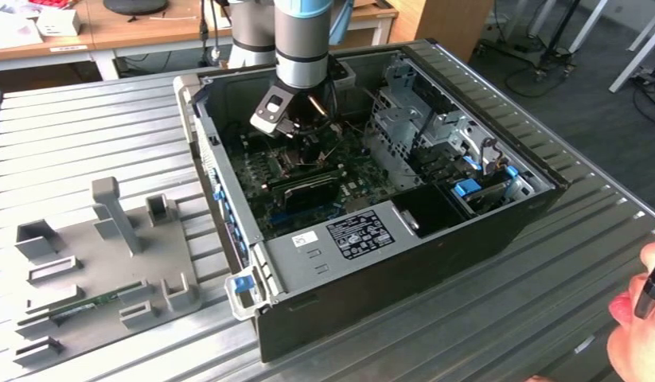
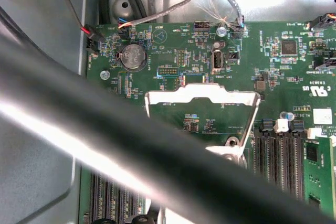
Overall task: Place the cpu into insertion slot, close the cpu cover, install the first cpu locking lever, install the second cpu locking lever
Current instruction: 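Place the cpu into insertion slot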
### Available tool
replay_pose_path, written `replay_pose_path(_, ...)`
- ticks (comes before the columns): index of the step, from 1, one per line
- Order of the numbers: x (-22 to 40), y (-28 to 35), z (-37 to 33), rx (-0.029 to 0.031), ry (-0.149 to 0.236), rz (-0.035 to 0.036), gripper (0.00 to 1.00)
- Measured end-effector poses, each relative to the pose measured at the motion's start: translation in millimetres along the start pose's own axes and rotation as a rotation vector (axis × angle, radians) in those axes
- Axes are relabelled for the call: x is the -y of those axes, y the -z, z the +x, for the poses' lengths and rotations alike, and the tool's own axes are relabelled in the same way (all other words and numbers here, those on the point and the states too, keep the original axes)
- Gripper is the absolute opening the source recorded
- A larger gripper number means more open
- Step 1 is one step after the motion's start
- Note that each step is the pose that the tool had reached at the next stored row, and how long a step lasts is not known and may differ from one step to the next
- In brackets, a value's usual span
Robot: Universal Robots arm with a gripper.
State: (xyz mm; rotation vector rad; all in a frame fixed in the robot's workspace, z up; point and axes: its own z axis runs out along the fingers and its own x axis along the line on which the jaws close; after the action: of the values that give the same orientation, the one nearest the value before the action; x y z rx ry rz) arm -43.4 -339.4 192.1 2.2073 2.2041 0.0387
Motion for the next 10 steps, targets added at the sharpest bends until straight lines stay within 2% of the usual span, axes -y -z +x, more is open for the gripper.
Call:
replay_pose_path(3,0.0,1.0,0.0,0.0002,0.000,0.0001,0.62)
replay_pose_path(10,-0.3,9.7,0.0,0.0000,0.000,0.0000,0.62)
